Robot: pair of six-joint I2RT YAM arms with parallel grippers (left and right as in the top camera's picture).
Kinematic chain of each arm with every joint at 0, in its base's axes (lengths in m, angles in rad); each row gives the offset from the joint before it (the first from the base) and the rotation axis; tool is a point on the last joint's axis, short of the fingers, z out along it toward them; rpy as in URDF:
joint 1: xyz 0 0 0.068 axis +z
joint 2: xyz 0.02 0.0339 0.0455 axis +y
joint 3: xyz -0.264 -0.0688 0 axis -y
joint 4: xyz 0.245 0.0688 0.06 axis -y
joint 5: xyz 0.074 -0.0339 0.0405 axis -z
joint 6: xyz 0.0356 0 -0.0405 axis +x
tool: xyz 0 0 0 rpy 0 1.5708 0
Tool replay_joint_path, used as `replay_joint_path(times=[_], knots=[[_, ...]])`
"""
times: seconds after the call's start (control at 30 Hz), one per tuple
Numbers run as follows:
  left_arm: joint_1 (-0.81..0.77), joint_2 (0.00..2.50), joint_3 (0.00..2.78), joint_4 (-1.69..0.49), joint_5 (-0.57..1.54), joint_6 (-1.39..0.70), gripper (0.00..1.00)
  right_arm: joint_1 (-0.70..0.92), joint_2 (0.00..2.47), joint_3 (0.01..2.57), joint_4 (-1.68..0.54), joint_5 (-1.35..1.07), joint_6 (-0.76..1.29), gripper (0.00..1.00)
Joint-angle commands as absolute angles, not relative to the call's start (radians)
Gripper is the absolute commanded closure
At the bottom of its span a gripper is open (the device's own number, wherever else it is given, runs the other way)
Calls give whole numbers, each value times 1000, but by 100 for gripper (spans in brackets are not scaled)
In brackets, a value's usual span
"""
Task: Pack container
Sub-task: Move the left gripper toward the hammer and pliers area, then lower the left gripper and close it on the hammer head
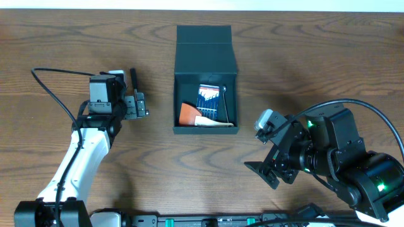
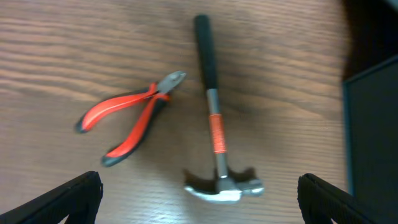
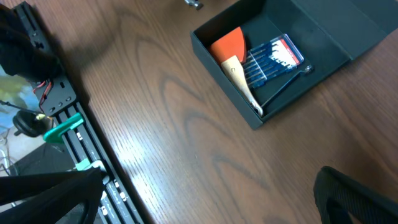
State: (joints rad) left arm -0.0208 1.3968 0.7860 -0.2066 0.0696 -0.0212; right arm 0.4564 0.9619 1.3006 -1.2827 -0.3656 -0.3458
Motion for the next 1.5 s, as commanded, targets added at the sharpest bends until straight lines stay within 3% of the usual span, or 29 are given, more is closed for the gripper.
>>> replay_joint_path(times=[0.0,0.43,0.8,1.47], knots=[[-22,1415,804,-195,147,-4,2,450,962,1299,-1283,-366,-329,1],[-64,1539,803,-234,144,-76,1,450,962,1299,-1283,-366,-329,1],[-130,1615,803,-259,-21,-133,2,450,962,1299,-1283,-366,-329,1],[-131,1704,803,-170,-11,-137,2,450,962,1299,-1283,-366,-329,1]])
